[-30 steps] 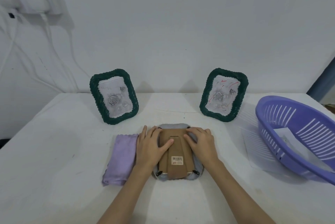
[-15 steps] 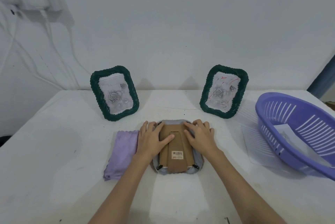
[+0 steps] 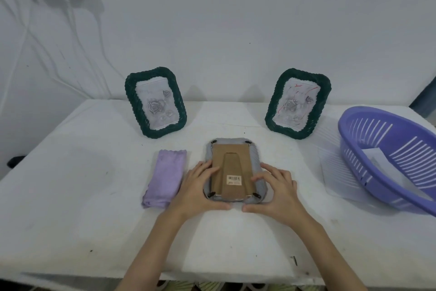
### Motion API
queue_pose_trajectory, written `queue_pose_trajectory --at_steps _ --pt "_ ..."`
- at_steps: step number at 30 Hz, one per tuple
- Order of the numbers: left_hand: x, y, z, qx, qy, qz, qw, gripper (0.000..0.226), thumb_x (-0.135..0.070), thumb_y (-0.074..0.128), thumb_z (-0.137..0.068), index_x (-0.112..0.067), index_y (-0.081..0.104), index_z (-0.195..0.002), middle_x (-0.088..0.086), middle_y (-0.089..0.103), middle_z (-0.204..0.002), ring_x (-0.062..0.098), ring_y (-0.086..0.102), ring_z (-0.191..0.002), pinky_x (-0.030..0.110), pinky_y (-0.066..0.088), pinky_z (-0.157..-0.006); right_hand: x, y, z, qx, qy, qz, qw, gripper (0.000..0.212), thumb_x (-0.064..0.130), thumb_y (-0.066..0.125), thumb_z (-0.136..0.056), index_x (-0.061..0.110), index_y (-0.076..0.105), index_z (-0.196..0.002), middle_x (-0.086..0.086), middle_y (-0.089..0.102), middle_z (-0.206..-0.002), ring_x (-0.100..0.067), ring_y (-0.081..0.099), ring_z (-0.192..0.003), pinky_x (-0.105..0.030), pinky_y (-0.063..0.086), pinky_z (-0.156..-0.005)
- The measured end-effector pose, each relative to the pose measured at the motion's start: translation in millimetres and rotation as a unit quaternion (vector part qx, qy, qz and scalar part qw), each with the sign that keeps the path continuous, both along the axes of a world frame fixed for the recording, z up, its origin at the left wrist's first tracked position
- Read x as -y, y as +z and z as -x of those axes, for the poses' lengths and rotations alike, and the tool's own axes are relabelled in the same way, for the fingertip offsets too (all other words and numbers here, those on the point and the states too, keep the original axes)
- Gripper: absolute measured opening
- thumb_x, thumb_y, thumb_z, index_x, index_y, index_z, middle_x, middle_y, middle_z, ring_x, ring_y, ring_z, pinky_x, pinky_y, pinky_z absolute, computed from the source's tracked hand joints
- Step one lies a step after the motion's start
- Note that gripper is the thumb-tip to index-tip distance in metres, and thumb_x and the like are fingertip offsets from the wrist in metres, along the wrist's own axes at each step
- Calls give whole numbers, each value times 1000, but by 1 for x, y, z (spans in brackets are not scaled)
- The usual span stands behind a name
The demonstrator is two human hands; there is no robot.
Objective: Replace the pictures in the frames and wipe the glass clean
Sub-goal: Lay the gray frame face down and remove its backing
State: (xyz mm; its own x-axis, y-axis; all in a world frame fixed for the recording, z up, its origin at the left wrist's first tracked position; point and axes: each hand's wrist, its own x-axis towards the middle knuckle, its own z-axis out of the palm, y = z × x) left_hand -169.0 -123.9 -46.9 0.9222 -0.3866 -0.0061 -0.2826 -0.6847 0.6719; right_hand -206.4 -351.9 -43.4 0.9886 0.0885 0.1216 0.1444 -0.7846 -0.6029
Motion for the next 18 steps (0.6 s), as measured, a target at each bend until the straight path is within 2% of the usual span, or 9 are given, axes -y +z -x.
queue_pose_trajectory --at_steps 2,3,5,7,11,14,18 --pt "1 -4 4 13 31 76 996 72 -66 73 -44 -37 49 -106 -7 40 -141 10 34 -132 34 30 -111 0 -5 -1 -11 -13 -15 1000 54 73 66 -37 44 51 -80 23 30 -139 -8 22 -122 -17 11 -83" --pt "1 -6 6 14 41 108 993 59 -59 78 -46 -37 49 -92 -7 48 -132 9 41 -125 30 36 -106 0 -5 -1 -14 -18 -24 999 50 72 67 -38 43 51 -75 22 30 -140 -10 23 -123 -17 10 -83" --pt "1 -9 11 19 51 138 989 49 -43 86 -50 -33 46 -77 -10 53 -122 8 47 -120 16 37 -99 -1 -4 0 -18 -23 -34 999 45 64 75 -39 42 51 -69 21 31 -140 -11 24 -123 -16 11 -80" --pt "1 -11 14 31 58 148 987 43 -32 86 -54 -30 47 -73 -13 53 -119 6 47 -119 6 34 -94 -3 -2 1 -18 -28 -36 999 41 51 84 -44 41 52 -69 20 32 -141 -12 25 -123 -16 11 -79" --pt "-1 -14 16 28 65 167 983 39 -26 86 -57 -29 50 -74 -12 52 -125 6 46 -122 10 34 -97 -4 -2 2 -23 -33 -38 998 38 44 85 -49 41 55 -70 17 31 -145 -11 25 -121 -18 11 -80" --pt "-1 -14 16 24 69 170 983 36 -24 86 -57 -29 52 -70 -10 51 -127 3 43 -123 4 30 -96 -6 0 1 -41 -36 -40 998 36 41 86 -50 41 55 -69 14 30 -147 -12 24 -122 -19 10 -80" --pt "0 -14 15 23 60 173 983 33 -22 86 -57 -30 55 -66 -11 52 -122 0 41 -125 4 29 -98 -6 1 1 -47 -31 -40 998 33 41 86 -50 46 54 -60 13 28 -148 -12 24 -122 -18 9 -78"
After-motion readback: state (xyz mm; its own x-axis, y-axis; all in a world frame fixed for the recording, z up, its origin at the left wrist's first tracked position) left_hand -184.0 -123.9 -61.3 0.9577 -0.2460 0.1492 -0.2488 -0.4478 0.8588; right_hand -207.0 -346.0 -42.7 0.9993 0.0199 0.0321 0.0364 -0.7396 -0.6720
